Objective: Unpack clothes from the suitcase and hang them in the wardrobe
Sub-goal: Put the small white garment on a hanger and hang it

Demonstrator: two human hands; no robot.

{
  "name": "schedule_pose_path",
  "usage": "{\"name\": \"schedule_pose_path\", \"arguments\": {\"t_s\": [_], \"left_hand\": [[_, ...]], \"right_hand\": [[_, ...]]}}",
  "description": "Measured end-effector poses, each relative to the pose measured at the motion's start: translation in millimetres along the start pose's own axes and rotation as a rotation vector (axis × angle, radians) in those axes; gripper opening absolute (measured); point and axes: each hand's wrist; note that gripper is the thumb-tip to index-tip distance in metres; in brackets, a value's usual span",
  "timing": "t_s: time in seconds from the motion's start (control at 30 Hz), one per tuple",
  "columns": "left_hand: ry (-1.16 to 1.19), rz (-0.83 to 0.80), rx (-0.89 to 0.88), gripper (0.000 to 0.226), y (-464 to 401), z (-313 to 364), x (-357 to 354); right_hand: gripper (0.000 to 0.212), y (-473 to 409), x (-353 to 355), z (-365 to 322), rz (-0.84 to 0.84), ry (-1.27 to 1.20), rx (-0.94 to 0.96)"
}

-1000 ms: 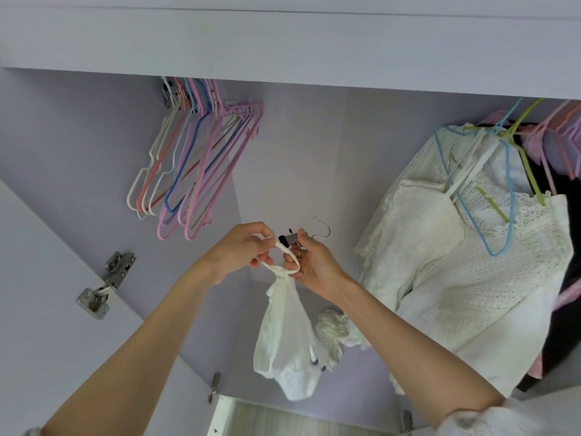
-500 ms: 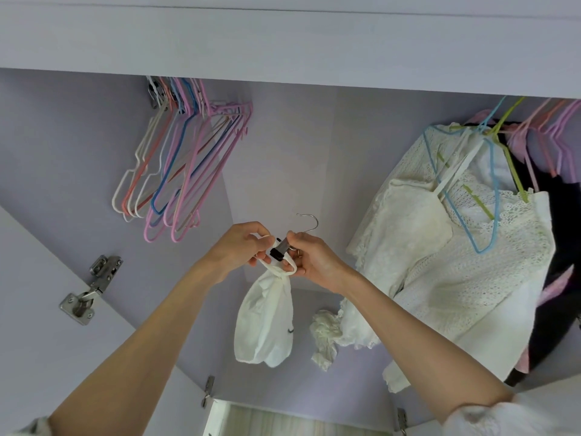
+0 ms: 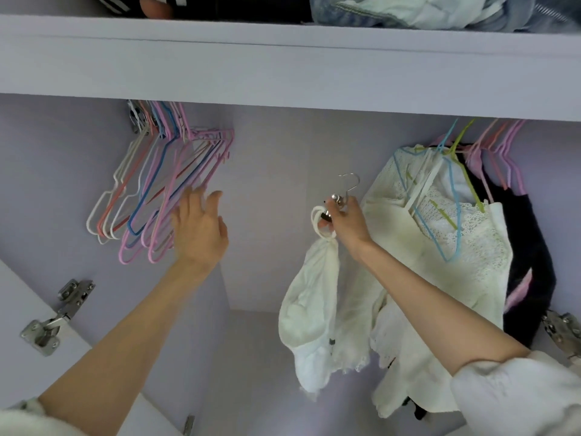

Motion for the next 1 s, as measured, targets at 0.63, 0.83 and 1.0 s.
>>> {"name": "schedule_pose_path", "arguments": {"t_s": [0.63,0.83,1.0], "left_hand": [[-0.151,-0.110,0.241,0.074,-35.9,-41.3,-25.6],[-0.127,-0.174,0.253,0.074,-31.5,-39.7,-18.1],[-0.140,-0.238,0.271,0.075,-28.5,-25.5,-2.2]], "right_hand": [[0.042,-103.2,111.4,-69.5,0.617,0.368,0.077],[0.038,-109.3,102.5,-57.6,0.534,0.404,-0.031],[0.047,-92.1,101.2,-62.2,0.383,0.451,-0.024]]}}
Point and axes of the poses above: each hand's wrist, its own y-axis away from the middle knuckle, its own x-axis out of the back of the hand, z = x × y
